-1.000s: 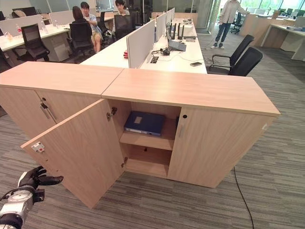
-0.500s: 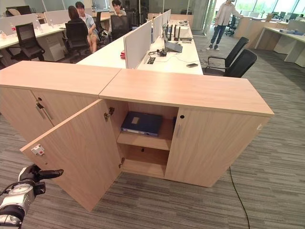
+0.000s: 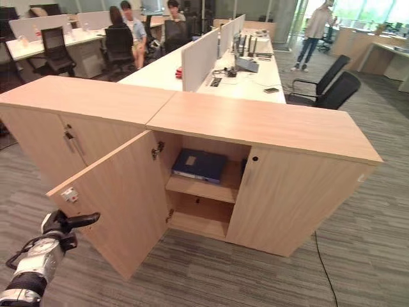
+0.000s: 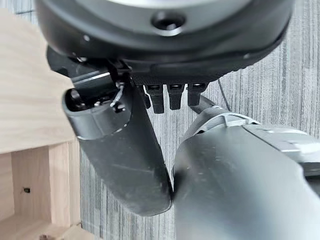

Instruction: Put the empty folder in the office cabinet

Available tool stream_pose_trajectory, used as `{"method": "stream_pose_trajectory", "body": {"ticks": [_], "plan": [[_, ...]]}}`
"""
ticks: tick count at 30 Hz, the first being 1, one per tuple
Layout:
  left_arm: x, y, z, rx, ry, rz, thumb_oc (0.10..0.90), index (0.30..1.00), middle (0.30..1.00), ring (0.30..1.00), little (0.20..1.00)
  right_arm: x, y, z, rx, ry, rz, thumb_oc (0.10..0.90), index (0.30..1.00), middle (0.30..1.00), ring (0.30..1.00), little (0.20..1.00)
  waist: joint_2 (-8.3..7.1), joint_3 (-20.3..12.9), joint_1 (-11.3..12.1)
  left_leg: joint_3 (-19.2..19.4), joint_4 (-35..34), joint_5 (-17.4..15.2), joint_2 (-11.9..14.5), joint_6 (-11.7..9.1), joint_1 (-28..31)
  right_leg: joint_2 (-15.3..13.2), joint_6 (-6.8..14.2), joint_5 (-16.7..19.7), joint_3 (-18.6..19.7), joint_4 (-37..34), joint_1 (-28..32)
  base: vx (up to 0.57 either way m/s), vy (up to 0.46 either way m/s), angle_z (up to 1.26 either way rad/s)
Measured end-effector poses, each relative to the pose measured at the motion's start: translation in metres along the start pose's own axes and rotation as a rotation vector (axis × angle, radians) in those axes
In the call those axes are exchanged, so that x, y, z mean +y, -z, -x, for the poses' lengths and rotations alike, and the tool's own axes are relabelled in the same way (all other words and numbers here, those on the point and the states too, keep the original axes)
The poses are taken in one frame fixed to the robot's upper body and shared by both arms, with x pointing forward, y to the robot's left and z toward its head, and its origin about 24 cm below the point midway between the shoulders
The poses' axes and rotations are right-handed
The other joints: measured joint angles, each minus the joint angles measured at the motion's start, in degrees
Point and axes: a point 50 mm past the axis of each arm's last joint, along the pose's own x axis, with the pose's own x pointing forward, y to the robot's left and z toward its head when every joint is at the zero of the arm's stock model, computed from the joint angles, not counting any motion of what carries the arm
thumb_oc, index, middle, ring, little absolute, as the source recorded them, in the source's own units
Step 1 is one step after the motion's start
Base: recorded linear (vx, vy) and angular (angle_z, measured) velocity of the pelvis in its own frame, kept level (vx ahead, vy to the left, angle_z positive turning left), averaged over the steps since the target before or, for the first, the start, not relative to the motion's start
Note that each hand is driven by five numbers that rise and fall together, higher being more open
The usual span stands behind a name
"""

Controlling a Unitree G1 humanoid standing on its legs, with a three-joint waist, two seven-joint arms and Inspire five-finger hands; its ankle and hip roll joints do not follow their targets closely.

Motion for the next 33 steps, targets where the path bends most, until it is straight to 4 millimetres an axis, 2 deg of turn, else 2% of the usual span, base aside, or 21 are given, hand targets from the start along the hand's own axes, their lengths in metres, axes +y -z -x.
{"method": "stream_pose_trajectory", "body": {"ticks": [1, 4, 9, 13, 16, 20, 24, 29, 33], "plan": [[-0.011, 0.0, 0.003, -0.014, 0.047, -0.016, 0.8, 0.9, 0.9, 0.9, 0.9, 0.004, -0.001, -0.001, -0.003, -0.01, -0.002, 0.8, 0.9, 0.9, 0.9, 0.9, -0.29, 0.2, 0.1, 0.3, 0.0, 0.1, -0.2, 0.0, -0.3, -0.2, 0.2, 0.1, 0.0, 0.0, 0.0, -0.01, 0.003, 0.41], [-0.042, 0.007, 0.035, -0.084, 0.228, -0.065, 0.8, 0.9, 0.9, 0.9, 0.9, 0.014, 0.002, -0.003, 0.001, -0.025, -0.017, 0.8, 0.9, 0.9, 0.9, 0.9, -1.11, 0.6, 0.5, 0.4, 0.0, 0.2, -1.3, 0.0, -1.0, -1.3, 0.9, 0.5, 0.5, -0.4, 0.0, 0.02, 0.008, 0.35], [-0.106, 0.024, 0.079, -0.08, 0.661, -0.138, 0.8, 0.9, 0.9, 0.9, 0.9, 0.019, 0.003, -0.004, 0.007, -0.02, -0.025, 0.8, 0.9, 0.9, 0.9, 0.9, -1.25, 1.0, 1.5, 0.6, 0.0, 0.2, -2.6, 0.0, -1.1, -1.8, 2.1, 1.2, 2.6, -1.4, 0.1, 0.01, -0.001, 0.06], [-0.149, 0.027, 0.108, -0.058, 0.992, -0.073, 0.8, 0.9, 0.9, 0.9, 0.9, 0.023, -0.005, -0.006, -0.006, -0.024, -0.039, 0.8, 0.9, 0.9, 0.9, 0.9, -1.31, 1.3, -0.3, 0.8, 0.0, 0.1, -2.6, 0.1, -1.2, -1.2, 2.7, 2.1, 3.0, -3.4, 0.2, -0.02, -0.012, -0.14], [-0.185, 0.026, 0.143, -0.043, 1.252, 0.025, 0.8, 0.9, 0.9, 0.9, 0.9, 0.026, -0.01, -0.007, -0.024, -0.028, -0.055, 0.8, 0.9, 0.9, 0.9, 0.9, -1.18, 1.2, -2.4, 1.7, 0.0, 0.0, -2.5, 0.3, -1.1, -0.9, 2.4, 3.4, 3.0, -4.8, 0.3, -0.01, -0.01, -0.16], [-0.198, 0.025, 0.162, -0.016, 1.388, 0.066, 0.8, 0.9, 0.9, 0.9, 0.9, 0.027, -0.015, -0.007, -0.033, -0.032, -0.047, 0.8, 0.9, 0.9, 0.9, 0.9, -0.38, 1.2, -4.4, 1.7, 0.0, 0.2, -1.8, 0.0, -0.9, 0.6, 2.0, 4.1, 2.9, -6.4, 1.2, -0.01, -0.007, -0.07], [-0.198, 0.03, 0.16, 0.048, 1.383, 0.114, 0.8, 0.9, 0.9, 0.9, 0.9, 0.027, -0.015, -0.007, -0.032, -0.028, -0.028, 0.8, 0.9, 0.9, 0.9, 0.9, 0.39, 1.3, -4.5, 1.7, 0.2, 0.3, -1.3, 0.3, -0.6, 1.5, 1.4, 4.3, 2.8, -7.2, 1.8, 0.0, -0.002, -0.01], [-0.196, 0.039, 0.153, 0.119, 1.328, 0.155, 0.8, 0.9, 0.9, 0.9, 0.9, 0.029, -0.015, -0.007, -0.031, -0.027, -0.016, 0.8, 0.9, 0.9, 0.9, 0.9, 0.17, 1.6, -4.5, 1.8, 0.2, -0.1, -1.2, 0.2, 0.4, 1.7, 1.6, 3.9, 2.8, -7.6, 2.8, 0.0, -0.005, -0.01], [-0.183, 0.046, 0.146, 0.12, 1.266, 0.12, 0.8, 0.9, 0.9, 0.9, 0.9, 0.031, -0.015, -0.008, -0.03, -0.03, -0.021, 0.8, 0.9, 0.9, 0.9, 0.9, -0.35, 2.2, -4.4, 1.8, 0.2, -0.5, -1.2, 0.0, 0.8, 1.8, 1.8, 3.7, 2.8, -7.7, 3.2, 0.0, 0.0, 0.0]]}}
